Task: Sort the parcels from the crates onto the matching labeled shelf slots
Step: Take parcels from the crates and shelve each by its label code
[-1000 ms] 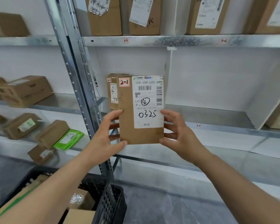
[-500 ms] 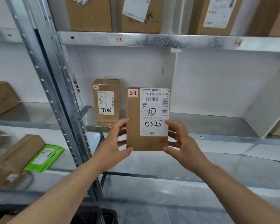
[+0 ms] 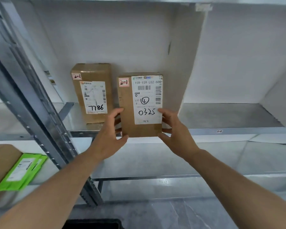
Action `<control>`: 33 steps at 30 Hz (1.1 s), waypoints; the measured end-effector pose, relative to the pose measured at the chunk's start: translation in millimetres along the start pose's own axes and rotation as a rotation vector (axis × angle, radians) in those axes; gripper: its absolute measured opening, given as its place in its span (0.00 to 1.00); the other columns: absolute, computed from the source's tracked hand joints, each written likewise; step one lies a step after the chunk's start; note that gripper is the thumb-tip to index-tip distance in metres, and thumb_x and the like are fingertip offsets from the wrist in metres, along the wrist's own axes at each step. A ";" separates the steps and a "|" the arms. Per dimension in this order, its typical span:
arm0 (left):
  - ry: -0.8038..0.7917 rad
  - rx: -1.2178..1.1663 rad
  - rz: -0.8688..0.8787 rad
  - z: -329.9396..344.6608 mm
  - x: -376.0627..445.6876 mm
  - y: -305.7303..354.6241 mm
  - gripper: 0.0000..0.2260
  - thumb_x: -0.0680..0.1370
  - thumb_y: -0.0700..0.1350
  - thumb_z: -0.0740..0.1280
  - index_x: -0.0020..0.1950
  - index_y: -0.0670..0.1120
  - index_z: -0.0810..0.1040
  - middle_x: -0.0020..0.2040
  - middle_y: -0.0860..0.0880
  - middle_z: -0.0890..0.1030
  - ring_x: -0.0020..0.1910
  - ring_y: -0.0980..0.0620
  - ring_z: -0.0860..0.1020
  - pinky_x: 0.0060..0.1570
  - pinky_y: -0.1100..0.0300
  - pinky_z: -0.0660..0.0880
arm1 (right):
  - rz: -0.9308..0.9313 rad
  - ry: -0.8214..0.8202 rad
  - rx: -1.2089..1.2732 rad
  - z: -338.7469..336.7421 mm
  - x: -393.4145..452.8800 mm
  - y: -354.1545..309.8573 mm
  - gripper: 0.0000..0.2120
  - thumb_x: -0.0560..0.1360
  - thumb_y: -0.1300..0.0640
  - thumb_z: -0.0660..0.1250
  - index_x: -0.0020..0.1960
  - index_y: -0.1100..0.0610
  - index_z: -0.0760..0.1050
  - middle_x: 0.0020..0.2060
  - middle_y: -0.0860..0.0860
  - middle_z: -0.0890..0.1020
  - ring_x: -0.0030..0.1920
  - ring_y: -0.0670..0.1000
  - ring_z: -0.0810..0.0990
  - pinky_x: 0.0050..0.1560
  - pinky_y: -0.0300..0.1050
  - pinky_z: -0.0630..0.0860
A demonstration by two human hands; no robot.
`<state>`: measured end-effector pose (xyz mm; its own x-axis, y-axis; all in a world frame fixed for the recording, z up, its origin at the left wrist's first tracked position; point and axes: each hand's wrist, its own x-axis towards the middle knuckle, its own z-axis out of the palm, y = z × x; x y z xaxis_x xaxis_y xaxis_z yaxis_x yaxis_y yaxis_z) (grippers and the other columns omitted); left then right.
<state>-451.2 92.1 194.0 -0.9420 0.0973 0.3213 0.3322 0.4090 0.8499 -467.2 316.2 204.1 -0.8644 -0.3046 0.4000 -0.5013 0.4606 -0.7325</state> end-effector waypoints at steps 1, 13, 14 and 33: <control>-0.006 0.010 0.001 -0.6 4.7 -6.9 0.42 0.72 0.32 0.70 0.59 0.76 0.55 0.67 0.56 0.64 0.68 0.53 0.68 0.64 0.56 0.73 | 0.001 0.010 -0.019 5.4 3.4 4.4 0.31 0.73 0.67 0.70 0.62 0.40 0.60 0.60 0.37 0.69 0.59 0.38 0.72 0.51 0.21 0.69; 0.012 0.140 0.041 12.0 28.8 -64.8 0.27 0.74 0.33 0.69 0.57 0.60 0.60 0.71 0.44 0.65 0.67 0.46 0.71 0.62 0.51 0.75 | 0.089 0.149 -0.117 48.1 21.9 47.6 0.18 0.74 0.68 0.67 0.59 0.56 0.68 0.58 0.41 0.73 0.55 0.52 0.80 0.51 0.41 0.79; 0.031 0.108 0.032 13.0 30.7 -66.5 0.26 0.74 0.33 0.69 0.55 0.59 0.60 0.71 0.44 0.66 0.67 0.46 0.71 0.60 0.53 0.76 | 0.146 0.172 -0.086 49.9 23.7 48.1 0.16 0.73 0.67 0.67 0.56 0.55 0.67 0.56 0.41 0.74 0.54 0.51 0.80 0.51 0.42 0.79; 0.090 -0.008 -0.094 19.0 93.0 -83.1 0.38 0.72 0.29 0.68 0.76 0.48 0.55 0.72 0.47 0.65 0.69 0.52 0.67 0.66 0.49 0.70 | 0.509 0.159 0.093 53.6 84.3 58.9 0.16 0.74 0.68 0.64 0.57 0.54 0.67 0.52 0.45 0.78 0.50 0.45 0.76 0.50 0.39 0.72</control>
<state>-567.4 84.4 145.4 -0.9609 -0.0229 0.2758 0.2433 0.4051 0.8813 -567.5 272.9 165.2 -0.9960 0.0710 0.0550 -0.0183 0.4389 -0.8984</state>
